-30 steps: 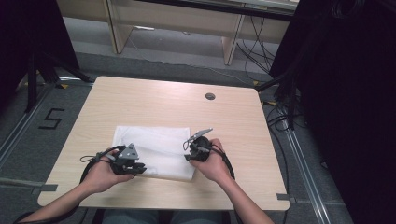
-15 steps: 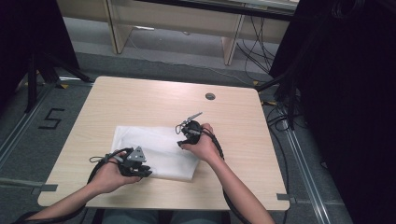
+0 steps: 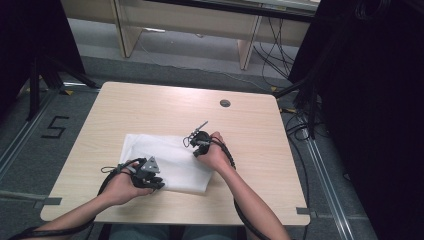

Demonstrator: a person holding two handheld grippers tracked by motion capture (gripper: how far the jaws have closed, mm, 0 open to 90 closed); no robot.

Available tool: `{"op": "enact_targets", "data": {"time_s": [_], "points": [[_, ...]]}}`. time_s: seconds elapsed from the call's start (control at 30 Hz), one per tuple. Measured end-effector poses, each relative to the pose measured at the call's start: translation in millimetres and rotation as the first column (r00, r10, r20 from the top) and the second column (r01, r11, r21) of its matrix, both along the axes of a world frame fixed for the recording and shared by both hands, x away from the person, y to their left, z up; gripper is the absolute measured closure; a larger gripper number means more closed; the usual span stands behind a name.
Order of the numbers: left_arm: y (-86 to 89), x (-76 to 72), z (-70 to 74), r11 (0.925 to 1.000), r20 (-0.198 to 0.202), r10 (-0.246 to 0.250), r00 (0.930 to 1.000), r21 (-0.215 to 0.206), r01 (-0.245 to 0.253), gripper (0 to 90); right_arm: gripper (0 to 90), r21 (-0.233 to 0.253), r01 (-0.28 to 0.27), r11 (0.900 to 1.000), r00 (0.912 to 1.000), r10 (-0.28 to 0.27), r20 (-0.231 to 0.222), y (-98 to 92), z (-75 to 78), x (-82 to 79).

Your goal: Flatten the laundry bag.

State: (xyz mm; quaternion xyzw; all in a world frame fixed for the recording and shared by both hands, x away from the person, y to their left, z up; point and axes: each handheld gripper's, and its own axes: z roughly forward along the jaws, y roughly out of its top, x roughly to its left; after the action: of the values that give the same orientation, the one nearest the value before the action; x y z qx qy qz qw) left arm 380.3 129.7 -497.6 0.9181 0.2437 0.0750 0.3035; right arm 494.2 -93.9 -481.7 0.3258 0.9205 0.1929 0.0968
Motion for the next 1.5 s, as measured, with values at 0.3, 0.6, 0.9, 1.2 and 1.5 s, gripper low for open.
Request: {"op": "enact_targets", "data": {"time_s": [0.3,0.6,0.9,1.2,1.5], "points": [[-8.6,6.5,-1.4,0.9958,0.045,0.06,0.9972,-0.073,-0.057,77.0,90.0,0.018,0.087,0.996,0.9956,-0.087,0.034,-20.4,21.9,2.4],[-13.8,18.3,-2.4,0.9956,0.035,0.068,0.9971,-0.068,-0.065,79.9,90.0,0.112,0.061,0.992,0.9928,-0.072,0.095,-20.6,59.6,-15.7],[-17.2,29.9,-1.9,0.9922,0.025,0.101,0.9946,-0.077,-0.099,80.7,90.0,0.145,0.034,0.989,0.9866,-0.056,0.153,-26.5,87.2,-27.1],[-15.8,33.5,-5.0,0.9898,0.037,0.125,0.9915,-0.075,-0.122,80.6,89.9,0.189,-0.046,0.981,0.9785,0.006,0.206,-16.2,103.6,-51.4],[7.2,15.7,19.0,0.9881,0.042,0.089,0.9951,-0.129,-0.083,79.1,89.8,0.166,-0.073,0.983,0.9707,0.032,0.238,-15.0,105.5,-56.2]]}}
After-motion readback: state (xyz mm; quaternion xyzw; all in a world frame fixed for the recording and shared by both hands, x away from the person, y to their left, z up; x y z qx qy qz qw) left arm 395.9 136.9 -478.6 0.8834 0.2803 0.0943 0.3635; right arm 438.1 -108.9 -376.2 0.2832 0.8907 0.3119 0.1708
